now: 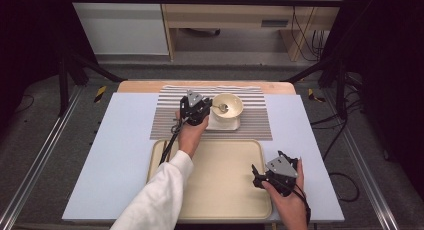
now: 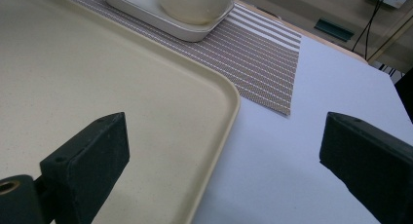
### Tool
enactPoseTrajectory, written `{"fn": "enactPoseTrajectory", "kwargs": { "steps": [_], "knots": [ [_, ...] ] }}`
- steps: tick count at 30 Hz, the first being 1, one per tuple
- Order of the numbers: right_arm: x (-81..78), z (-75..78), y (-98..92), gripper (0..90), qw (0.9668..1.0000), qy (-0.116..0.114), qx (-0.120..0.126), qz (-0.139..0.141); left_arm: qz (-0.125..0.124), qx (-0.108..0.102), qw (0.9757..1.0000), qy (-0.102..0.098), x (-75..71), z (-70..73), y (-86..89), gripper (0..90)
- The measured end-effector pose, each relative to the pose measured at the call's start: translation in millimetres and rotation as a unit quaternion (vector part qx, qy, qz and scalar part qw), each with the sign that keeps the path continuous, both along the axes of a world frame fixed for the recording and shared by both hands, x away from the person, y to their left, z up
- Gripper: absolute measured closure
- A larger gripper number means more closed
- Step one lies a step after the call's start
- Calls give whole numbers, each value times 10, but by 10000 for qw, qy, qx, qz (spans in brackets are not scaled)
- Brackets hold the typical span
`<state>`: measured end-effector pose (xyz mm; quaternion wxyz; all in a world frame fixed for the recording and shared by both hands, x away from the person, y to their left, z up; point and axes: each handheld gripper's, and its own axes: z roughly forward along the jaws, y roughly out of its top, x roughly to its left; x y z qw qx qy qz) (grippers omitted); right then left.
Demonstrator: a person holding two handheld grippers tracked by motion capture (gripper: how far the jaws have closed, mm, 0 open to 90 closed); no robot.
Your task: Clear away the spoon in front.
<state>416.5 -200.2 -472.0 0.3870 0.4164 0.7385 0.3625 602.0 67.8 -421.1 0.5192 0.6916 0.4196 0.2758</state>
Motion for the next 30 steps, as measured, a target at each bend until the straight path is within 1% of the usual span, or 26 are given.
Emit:
{"fn": "enactPoseTrajectory", "kwargs": {
  "steps": [5,11,13,18,20,22,25,27,30],
  "knots": [
    [4,-9,8,43,10000,41,-18,24,-86,-71,9999,-82,-11,23,4,882],
    [3,-18,27,43,9999,57,-96,70,-142,-74,9997,-190,-33,46,-6,888],
    [7,-19,27,43,9999,47,-95,64,-174,-148,9994,-276,-46,82,0,888],
    [10,-17,18,43,9999,34,-77,60,-186,-126,9988,-433,-95,208,36,889],
    [7,-10,19,43,9999,11,-84,63,-209,-168,9985,-477,-118,262,58,888],
    [4,-5,19,43,9999,-24,-92,62,-223,-198,9982,-517,-158,319,85,888],
    [-8,11,20,43,9999,-94,-71,68,-289,-173,9977,-589,-243,412,128,888],
    [-15,25,18,43,9999,-155,-29,68,-343,-149,9970,-680,-315,475,158,888],
    [-25,42,14,42,9997,-239,1,51,-425,-222,9963,-709,-429,542,206,888]
  ]
}}
